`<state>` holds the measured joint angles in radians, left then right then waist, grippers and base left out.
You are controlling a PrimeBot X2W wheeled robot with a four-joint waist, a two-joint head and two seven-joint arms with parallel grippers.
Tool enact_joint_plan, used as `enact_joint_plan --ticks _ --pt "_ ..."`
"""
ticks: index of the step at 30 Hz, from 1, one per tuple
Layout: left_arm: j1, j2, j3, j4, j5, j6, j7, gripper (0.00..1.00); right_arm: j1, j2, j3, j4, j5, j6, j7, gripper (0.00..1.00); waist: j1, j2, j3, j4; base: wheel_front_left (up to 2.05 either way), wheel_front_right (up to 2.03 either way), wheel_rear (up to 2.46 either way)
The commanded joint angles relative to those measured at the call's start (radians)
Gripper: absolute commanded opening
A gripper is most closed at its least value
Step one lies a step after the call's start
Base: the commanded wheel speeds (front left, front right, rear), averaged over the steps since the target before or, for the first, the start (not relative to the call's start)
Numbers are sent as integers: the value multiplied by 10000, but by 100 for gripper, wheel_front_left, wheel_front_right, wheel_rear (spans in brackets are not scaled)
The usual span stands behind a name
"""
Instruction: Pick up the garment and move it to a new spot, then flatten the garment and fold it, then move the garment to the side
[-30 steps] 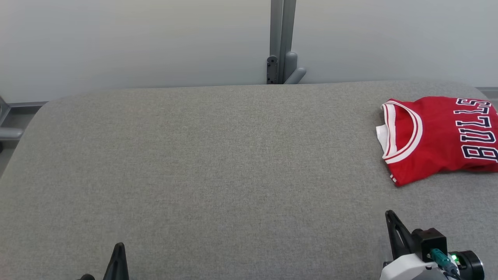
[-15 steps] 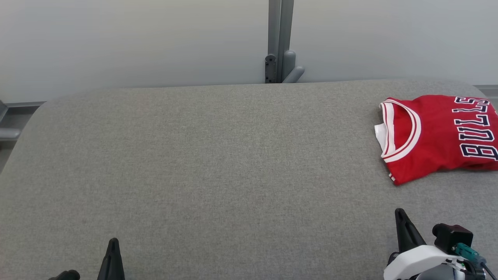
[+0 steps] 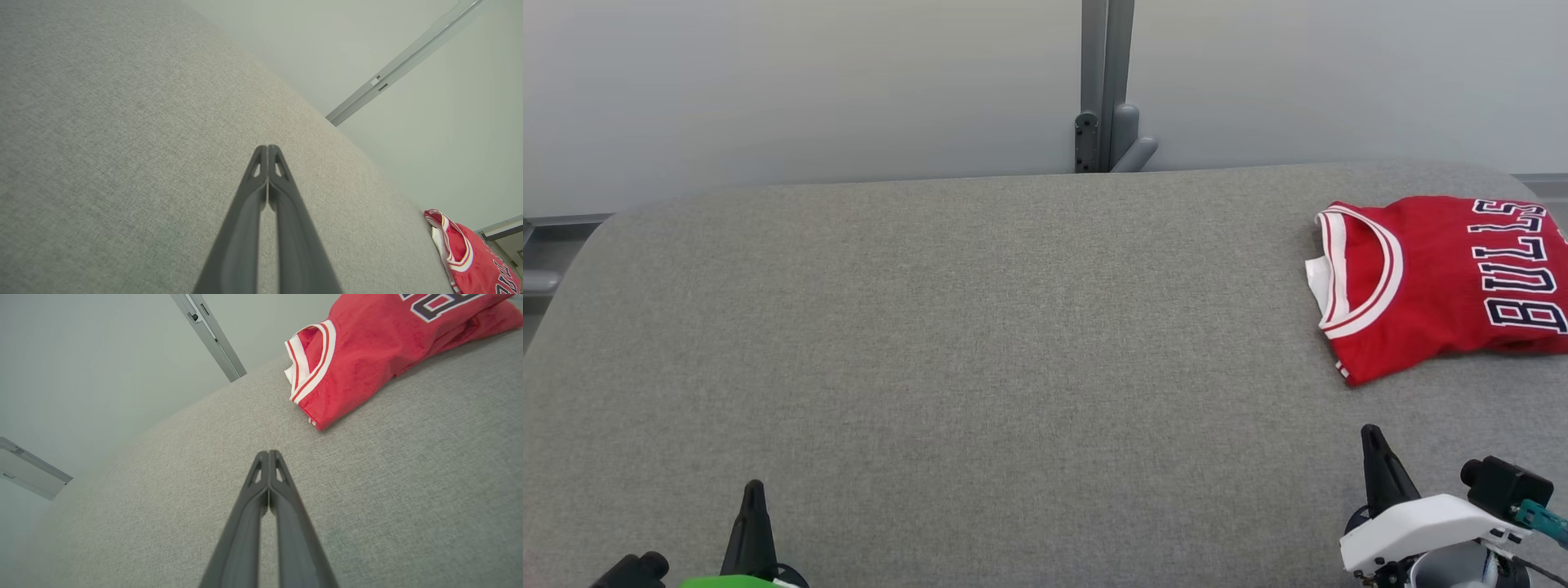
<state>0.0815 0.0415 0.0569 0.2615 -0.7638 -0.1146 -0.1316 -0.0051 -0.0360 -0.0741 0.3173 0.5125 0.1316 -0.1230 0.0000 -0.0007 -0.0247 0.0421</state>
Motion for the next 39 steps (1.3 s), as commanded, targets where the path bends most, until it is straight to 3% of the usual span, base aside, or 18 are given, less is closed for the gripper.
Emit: enact_joint_plan --ticks 1,39 --pt "-289 48 59 -159 -345 -49 85 0 -259 -70 -36 -195 432 -3 73 0 0 1 4 -6 0 0 0" --pt "-1105 85 292 -225 -4399 -112 1253 0 -630 -122 -247 -538 5699 -8 1245 0 0 4 111 -169 0 0 0"
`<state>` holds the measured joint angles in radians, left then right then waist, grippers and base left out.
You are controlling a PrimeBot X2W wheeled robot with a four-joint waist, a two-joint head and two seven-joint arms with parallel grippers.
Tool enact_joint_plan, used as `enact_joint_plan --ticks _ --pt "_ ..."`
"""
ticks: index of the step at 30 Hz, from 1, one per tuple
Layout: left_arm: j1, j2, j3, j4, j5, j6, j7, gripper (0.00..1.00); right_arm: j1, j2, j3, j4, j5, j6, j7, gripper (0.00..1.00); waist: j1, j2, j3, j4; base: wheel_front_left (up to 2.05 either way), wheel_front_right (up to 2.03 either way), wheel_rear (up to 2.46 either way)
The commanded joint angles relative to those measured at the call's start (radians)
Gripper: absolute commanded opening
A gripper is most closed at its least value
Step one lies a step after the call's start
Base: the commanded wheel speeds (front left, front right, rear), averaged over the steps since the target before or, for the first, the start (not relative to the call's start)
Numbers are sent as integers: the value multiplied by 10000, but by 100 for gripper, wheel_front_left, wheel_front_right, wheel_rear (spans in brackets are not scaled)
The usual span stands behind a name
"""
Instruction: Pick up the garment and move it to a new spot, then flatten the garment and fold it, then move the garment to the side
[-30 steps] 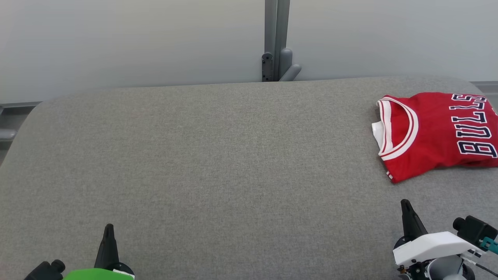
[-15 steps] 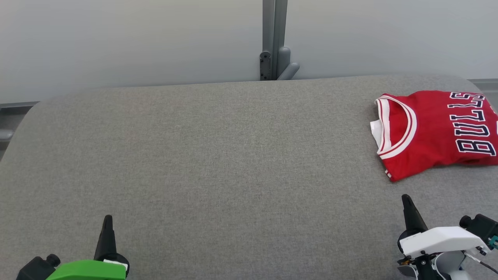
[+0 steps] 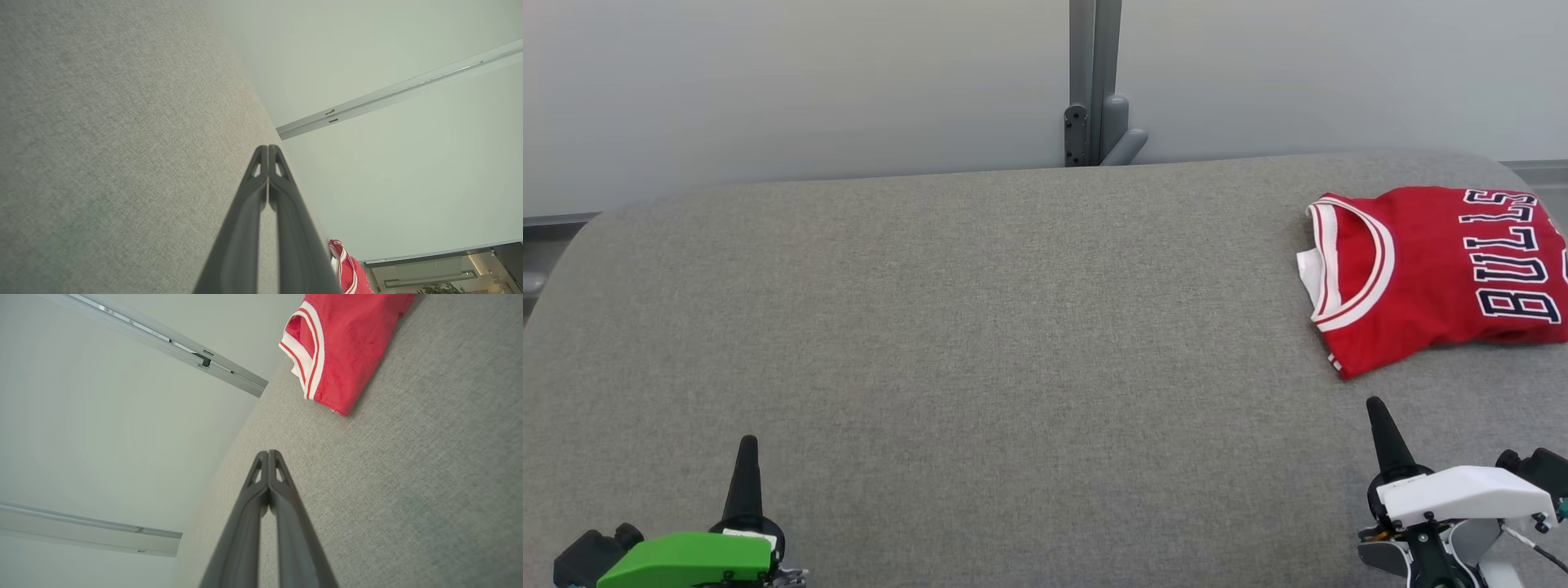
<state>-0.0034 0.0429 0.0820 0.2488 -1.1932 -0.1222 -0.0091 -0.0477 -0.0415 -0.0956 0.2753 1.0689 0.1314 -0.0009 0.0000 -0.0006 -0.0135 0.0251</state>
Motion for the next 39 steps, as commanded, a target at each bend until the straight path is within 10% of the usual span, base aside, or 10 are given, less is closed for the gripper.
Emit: enact_joint_plan --ticks 1,39 --pt "-274 73 47 -100 -208 -37 59 0 -214 -66 -36 -126 252 -6 49 0 0 3 2 -3 0 0 0" --pt "-835 97 216 -129 -3076 -99 891 0 -462 -101 -183 -359 3977 -6 885 0 0 5 109 -167 0 0 0"
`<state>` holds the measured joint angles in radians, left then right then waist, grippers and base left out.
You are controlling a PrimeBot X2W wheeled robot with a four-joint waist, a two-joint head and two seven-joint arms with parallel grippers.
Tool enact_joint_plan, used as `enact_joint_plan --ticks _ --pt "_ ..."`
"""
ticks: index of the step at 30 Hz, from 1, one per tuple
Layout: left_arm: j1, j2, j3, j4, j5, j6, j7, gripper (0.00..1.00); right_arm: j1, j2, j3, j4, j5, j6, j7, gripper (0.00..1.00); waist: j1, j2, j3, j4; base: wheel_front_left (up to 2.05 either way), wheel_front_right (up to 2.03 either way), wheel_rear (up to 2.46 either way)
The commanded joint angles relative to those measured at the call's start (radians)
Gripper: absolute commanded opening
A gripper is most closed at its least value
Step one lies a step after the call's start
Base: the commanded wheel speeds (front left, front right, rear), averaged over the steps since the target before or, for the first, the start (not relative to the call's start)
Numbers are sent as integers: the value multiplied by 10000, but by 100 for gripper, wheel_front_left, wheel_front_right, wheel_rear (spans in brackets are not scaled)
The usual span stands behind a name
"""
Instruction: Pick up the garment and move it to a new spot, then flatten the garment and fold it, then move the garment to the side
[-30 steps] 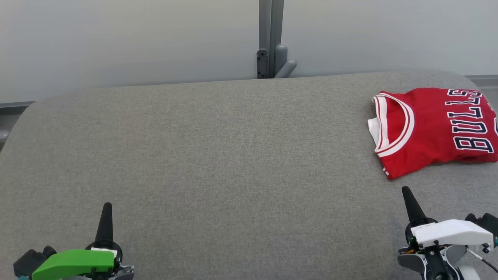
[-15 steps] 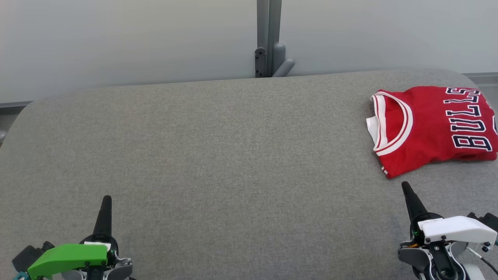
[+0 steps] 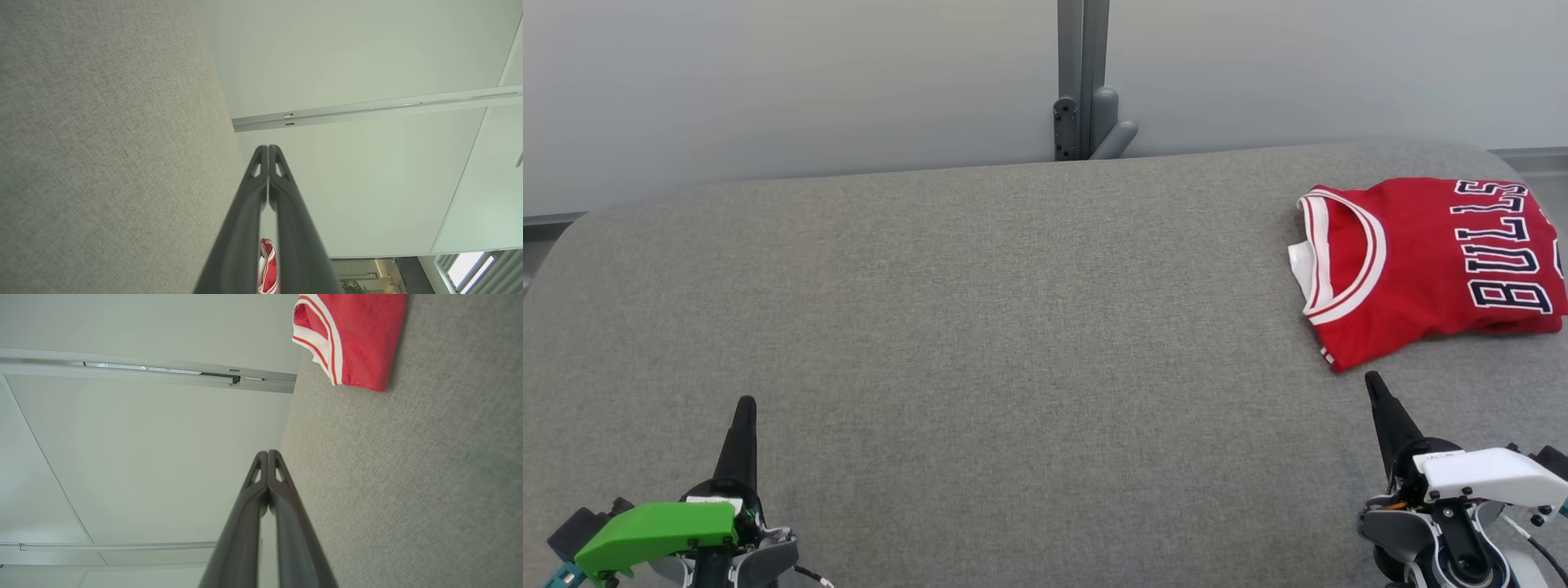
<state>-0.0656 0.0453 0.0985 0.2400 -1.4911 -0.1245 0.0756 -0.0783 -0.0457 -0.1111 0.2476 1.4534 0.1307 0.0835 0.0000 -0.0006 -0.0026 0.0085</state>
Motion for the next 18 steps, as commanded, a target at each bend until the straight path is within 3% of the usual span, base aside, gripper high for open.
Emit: enact_joint_plan --ticks 1,18 --pt "-219 73 55 -42 -160 -78 54 0 -164 -59 -32 -89 212 2 58 0 0 5 3 -5 0 0 0" --pt "-435 81 113 -55 -1289 -89 379 0 -243 -68 -91 -172 1677 2 395 0 0 6 56 -85 0 0 0"
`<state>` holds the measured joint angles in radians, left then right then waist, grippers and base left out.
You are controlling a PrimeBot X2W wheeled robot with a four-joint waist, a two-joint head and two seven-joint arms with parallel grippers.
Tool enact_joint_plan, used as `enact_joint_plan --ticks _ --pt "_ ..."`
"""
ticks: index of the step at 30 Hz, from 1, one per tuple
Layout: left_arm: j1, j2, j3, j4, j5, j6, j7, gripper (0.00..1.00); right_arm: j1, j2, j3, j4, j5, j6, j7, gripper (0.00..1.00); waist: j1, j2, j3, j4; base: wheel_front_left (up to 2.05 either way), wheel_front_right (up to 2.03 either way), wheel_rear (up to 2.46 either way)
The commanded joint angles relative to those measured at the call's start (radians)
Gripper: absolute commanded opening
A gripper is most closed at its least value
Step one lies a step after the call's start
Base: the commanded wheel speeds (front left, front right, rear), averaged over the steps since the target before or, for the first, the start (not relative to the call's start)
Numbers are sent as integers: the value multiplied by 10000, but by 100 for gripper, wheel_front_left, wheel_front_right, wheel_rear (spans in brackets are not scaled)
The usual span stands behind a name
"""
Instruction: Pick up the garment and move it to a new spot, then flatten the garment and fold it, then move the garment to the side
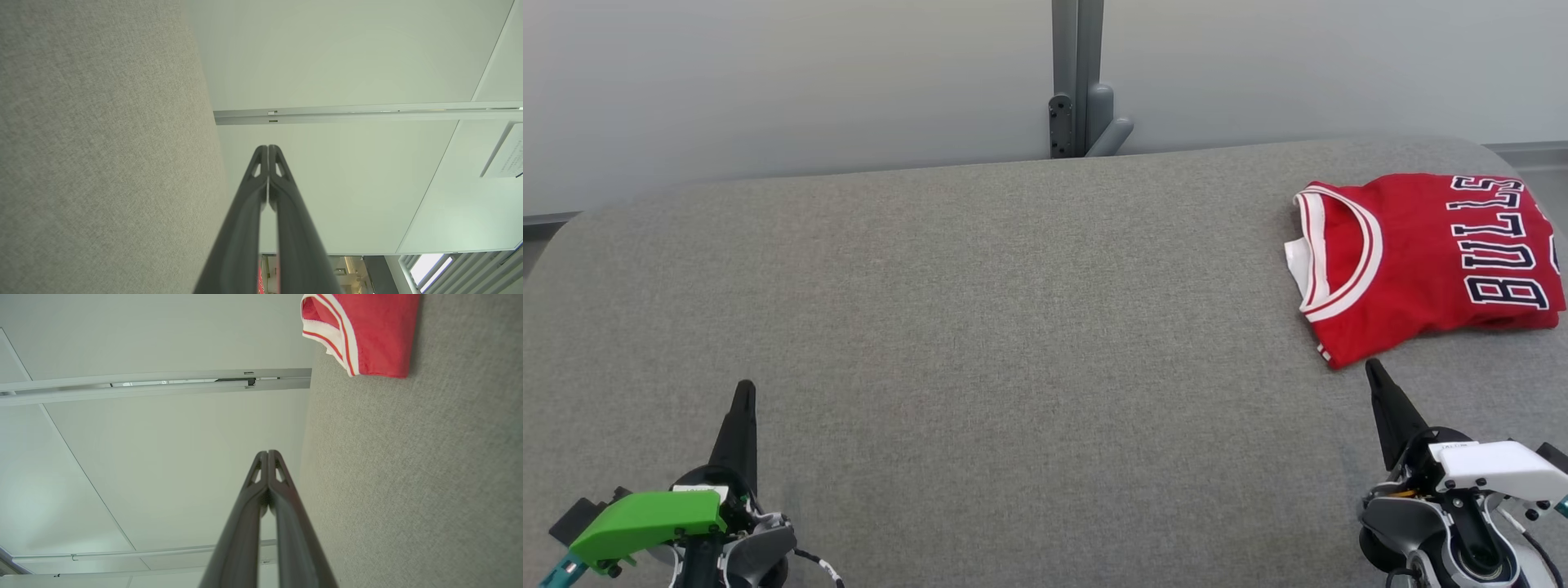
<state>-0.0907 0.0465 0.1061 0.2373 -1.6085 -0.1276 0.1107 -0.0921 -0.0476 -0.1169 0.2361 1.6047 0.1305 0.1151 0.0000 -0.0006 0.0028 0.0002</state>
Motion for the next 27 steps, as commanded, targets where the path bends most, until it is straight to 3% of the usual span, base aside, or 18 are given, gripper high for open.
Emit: enact_joint_plan --ticks 1,27 --pt "-161 69 37 -25 -79 -59 14 0 -95 -48 -33 -53 125 4 58 0 0 6 2 -2 0 0 0" --pt "-154 69 33 -24 -64 -59 13 0 -94 -48 -30 -50 123 4 57 0 0 6 2 -2 0 0 0"
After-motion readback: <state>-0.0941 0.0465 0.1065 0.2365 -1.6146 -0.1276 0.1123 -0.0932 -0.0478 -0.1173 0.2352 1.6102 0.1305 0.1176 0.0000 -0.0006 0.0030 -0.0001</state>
